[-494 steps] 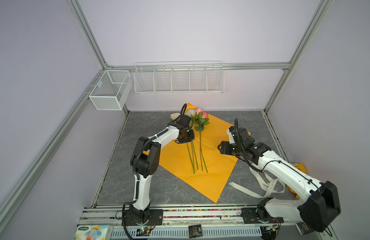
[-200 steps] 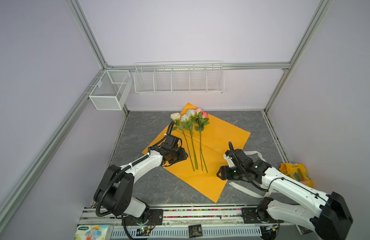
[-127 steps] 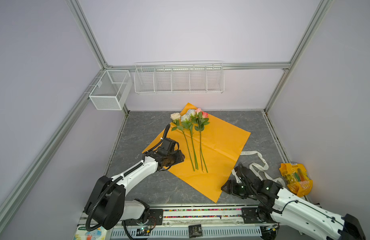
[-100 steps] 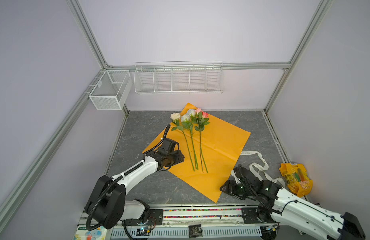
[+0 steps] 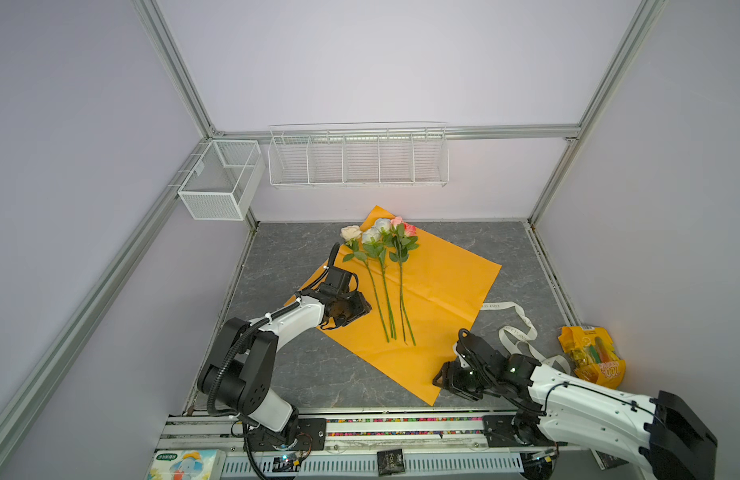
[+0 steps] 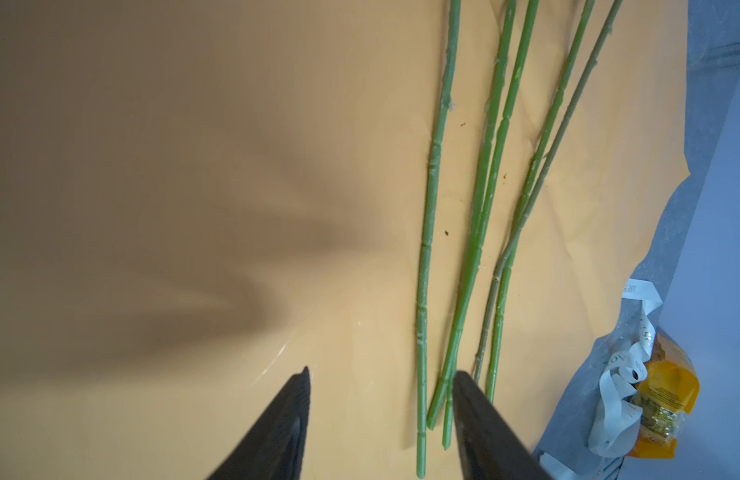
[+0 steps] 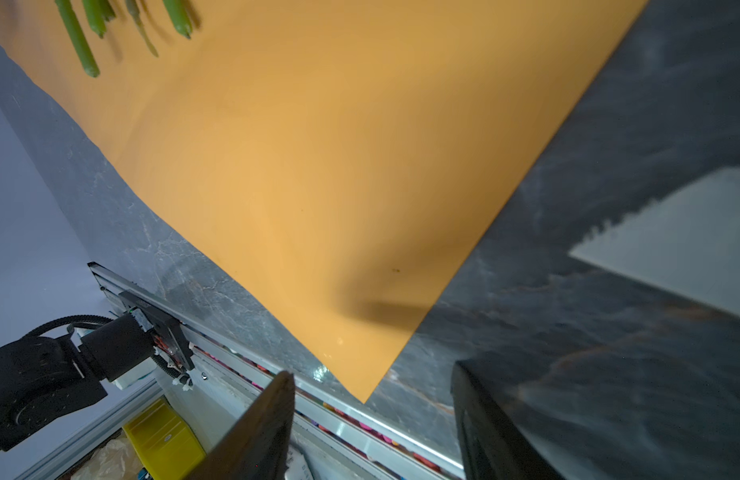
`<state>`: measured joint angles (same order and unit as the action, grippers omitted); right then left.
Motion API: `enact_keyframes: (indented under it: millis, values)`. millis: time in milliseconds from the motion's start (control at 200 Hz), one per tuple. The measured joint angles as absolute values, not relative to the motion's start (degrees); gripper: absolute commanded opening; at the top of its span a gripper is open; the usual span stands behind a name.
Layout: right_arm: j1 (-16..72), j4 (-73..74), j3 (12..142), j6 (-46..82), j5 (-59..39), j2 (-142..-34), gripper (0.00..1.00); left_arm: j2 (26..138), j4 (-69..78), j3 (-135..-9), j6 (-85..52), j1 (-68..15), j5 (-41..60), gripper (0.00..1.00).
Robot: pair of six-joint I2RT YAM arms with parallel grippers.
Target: Tie the bouquet of fake flowers
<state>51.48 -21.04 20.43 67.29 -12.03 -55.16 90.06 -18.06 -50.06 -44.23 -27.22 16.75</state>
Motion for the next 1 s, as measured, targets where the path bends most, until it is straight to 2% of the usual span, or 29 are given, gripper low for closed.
enact_keyframes:
  millis: [415, 650, 820, 885, 1000]
  values:
    - [51.4, -6.9, 24.1, 67.3, -12.2, -68.0, 0.65, 90.8, -17.5, -50.0, -43.7, -27.9, 18.4, 0.54]
    - [49.6, -3.9, 28.0, 63.2, -10.5, -71.6, 0.78, 86.8, -19.7, -50.0, -42.7, -29.0, 17.0, 0.55]
    - [46.1, -1.8, 32.1, 57.7, -9.9, -72.0, 0.81, 79.8, -21.5, -50.0, -41.9, -29.0, 14.1, 0.56]
    - [44.4, -0.6, 33.0, 55.8, -10.0, -72.6, 0.81, 76.9, -21.2, -49.4, -41.3, -29.0, 13.8, 0.53]
    - [41.8, 1.0, 34.4, 53.2, -10.8, -75.0, 0.81, 72.8, -18.6, -46.5, -41.0, -29.3, 15.2, 0.41]
